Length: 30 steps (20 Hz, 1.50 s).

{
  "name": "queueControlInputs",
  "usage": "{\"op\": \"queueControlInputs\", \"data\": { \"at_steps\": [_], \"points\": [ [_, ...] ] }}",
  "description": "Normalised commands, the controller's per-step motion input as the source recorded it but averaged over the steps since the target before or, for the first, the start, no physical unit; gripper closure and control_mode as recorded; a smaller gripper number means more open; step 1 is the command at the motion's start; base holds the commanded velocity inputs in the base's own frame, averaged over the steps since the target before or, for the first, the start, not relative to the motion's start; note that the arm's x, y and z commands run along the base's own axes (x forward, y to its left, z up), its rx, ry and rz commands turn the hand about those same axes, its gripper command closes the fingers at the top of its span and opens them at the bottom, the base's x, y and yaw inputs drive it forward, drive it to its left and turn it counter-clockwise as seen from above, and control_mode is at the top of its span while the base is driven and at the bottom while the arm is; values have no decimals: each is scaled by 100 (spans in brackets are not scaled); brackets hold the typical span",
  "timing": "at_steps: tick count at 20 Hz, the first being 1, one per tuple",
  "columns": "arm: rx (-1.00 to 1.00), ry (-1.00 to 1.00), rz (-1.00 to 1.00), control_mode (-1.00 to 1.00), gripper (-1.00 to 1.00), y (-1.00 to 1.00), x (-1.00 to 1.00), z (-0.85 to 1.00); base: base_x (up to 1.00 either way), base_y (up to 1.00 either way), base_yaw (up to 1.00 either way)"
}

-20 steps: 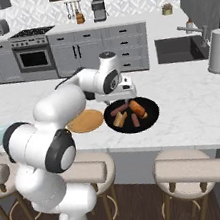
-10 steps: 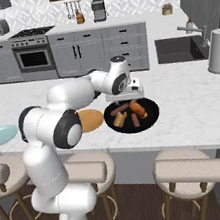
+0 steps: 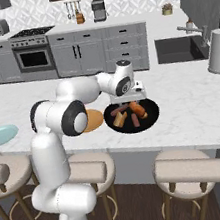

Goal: Place one bun and one sausage from the bowl on each plate.

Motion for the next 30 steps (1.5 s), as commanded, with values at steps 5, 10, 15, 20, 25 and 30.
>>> {"op": "queueControlInputs", "data": {
  "at_steps": [5, 10, 15, 20, 25, 30],
  "points": [
    [0, 1, 31, -100, -100, -7, 37, -25, 0, 0, 0],
    [-3, 0, 16, -100, -100, -15, 37, -24, 0, 0, 0],
    [-11, -1, 4, -100, -100, -5, 26, -30, 0, 0, 0],
    [-11, -5, 3, -100, -100, 0, 31, -35, 0, 0, 0],
    [-4, -4, 3, -100, -100, 0, 47, -28, 0, 0, 0],
    [0, 0, 3, -100, -100, 0, 18, -13, 0, 0, 0]
  ]
}}
